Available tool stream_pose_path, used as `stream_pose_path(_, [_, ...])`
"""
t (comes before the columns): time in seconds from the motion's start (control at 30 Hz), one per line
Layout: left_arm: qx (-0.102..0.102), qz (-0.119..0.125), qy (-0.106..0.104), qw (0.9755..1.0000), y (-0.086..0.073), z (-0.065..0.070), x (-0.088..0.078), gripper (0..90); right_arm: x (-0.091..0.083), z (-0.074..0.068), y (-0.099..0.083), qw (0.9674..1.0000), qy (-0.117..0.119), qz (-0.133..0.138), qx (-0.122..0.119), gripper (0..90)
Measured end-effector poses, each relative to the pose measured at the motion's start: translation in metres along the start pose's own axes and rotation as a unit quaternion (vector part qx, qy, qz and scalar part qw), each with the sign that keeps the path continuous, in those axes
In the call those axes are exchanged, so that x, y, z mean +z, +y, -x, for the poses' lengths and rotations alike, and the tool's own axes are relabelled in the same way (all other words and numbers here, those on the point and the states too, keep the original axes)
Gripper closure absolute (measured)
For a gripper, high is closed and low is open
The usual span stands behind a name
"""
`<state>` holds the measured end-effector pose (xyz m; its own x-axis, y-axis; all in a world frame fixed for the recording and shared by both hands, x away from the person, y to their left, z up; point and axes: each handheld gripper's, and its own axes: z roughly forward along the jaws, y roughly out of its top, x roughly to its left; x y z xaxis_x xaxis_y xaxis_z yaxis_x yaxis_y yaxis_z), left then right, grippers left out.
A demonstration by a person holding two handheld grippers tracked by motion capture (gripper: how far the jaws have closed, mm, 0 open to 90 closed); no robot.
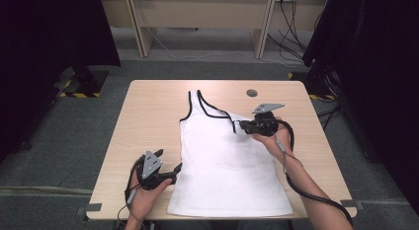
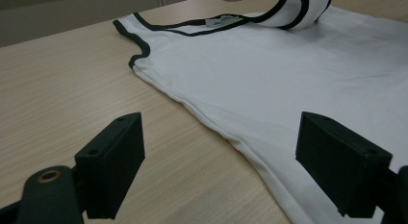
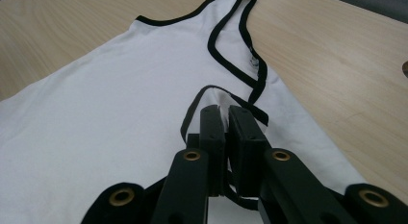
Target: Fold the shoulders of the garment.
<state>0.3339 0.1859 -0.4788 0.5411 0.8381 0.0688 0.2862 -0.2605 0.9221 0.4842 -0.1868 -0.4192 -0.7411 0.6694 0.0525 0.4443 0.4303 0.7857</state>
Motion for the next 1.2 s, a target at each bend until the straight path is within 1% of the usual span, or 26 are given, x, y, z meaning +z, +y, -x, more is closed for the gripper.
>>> stream_pose_path(0.4, [0.001,0.002,0.0,1.0,0.0,0.0,0.0,16.6,-0.001,-0.009,-0.008,1.0,0.008,-0.001,0.0,85.2])
stream_pose_path(0.6, [0.0,0.001,-0.001,1.0,0.0,0.0,0.0,16.6,-0.003,-0.014,-0.01,0.9999,0.01,-0.001,-0.007,85.2])
stream_pose_path(1.03, [-0.002,0.004,0.0,1.0,0.0,0.0,-0.001,16.6,0.003,-0.019,-0.02,0.9996,0.019,-0.018,-0.011,85.1])
stream_pose_path(1.2, [0.0,0.0,-0.001,1.0,0.0,0.001,0.0,16.6,0.005,-0.022,-0.026,0.9992,0.023,-0.031,-0.012,85.0])
